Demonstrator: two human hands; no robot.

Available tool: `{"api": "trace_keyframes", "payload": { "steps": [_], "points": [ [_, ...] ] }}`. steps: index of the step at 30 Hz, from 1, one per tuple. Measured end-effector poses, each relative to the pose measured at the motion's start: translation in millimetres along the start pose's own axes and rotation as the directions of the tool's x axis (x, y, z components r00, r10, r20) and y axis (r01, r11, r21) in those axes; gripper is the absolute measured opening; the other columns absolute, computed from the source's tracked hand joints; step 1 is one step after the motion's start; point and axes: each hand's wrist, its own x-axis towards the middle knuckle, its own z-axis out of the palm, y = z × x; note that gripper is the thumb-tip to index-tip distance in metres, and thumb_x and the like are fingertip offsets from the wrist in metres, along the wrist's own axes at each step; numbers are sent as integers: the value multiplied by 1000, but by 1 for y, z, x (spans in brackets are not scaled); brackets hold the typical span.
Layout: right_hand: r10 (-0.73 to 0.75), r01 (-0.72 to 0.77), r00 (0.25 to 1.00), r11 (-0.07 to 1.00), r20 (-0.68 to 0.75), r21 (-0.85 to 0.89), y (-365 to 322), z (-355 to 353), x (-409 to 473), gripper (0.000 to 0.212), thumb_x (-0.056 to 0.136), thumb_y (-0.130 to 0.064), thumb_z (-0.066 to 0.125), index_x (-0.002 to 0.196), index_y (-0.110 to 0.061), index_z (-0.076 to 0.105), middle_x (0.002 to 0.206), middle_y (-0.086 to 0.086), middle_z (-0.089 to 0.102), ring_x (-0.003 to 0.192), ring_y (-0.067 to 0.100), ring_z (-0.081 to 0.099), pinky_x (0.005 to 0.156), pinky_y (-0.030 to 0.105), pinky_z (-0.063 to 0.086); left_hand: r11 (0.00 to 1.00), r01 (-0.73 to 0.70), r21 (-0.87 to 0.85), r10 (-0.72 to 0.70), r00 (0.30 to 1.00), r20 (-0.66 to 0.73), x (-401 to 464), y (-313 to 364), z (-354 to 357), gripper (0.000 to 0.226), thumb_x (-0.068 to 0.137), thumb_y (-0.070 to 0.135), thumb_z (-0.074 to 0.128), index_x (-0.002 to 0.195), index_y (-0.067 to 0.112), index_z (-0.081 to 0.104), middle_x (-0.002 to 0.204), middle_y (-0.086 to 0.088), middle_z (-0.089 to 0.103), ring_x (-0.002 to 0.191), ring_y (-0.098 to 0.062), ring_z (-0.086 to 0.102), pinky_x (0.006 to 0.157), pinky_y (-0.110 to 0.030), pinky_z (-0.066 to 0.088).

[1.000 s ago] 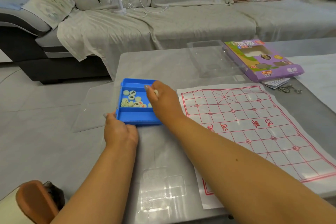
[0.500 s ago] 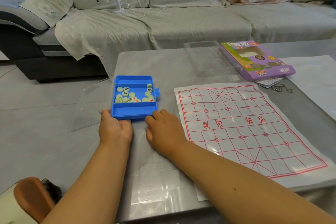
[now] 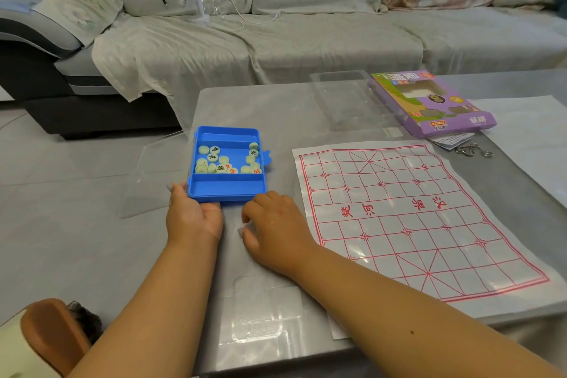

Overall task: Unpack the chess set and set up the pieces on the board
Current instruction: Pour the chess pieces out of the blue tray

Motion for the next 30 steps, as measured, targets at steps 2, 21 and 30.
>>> {"api": "trace_keyframes", "payload": {
  "steps": [2, 21, 30],
  "points": [
    [182, -179, 983, 955, 5, 237, -3, -10, 1, 16, 88, -28, 57, 85, -14, 63, 82, 0, 60, 78, 12, 50, 72, 22, 38, 1000, -3, 2, 3, 1000, 9, 1, 0, -1, 38, 101, 42, 32, 105, 14, 58, 114, -11, 66, 105, -22, 65, 94, -41, 52],
    [688, -277, 712, 87, 144, 957, 11, -20, 8, 39, 100, -22, 32, 74, -13, 60, 80, 7, 62, 83, 18, 58, 79, 24, 48, 1000, 5, 3, -5, 1000, -25, -7, 1, 3, 34, 101, 40, 34, 109, 15, 55, 109, -10, 66, 98, -19, 67, 81, -36, 58],
    [-74, 81, 995, 991, 65, -106, 1, 10, -10, 50, 91, -50, 29, 103, -13, 59, 99, 6, 53, 93, 22, 48, 85, 36, 42, 1000, -15, 10, 15, 1000, 1, -1, -1, -1, 35, 101, 40, 36, 108, 13, 57, 113, -12, 67, 103, -22, 66, 92, -41, 53]
  ]
}}
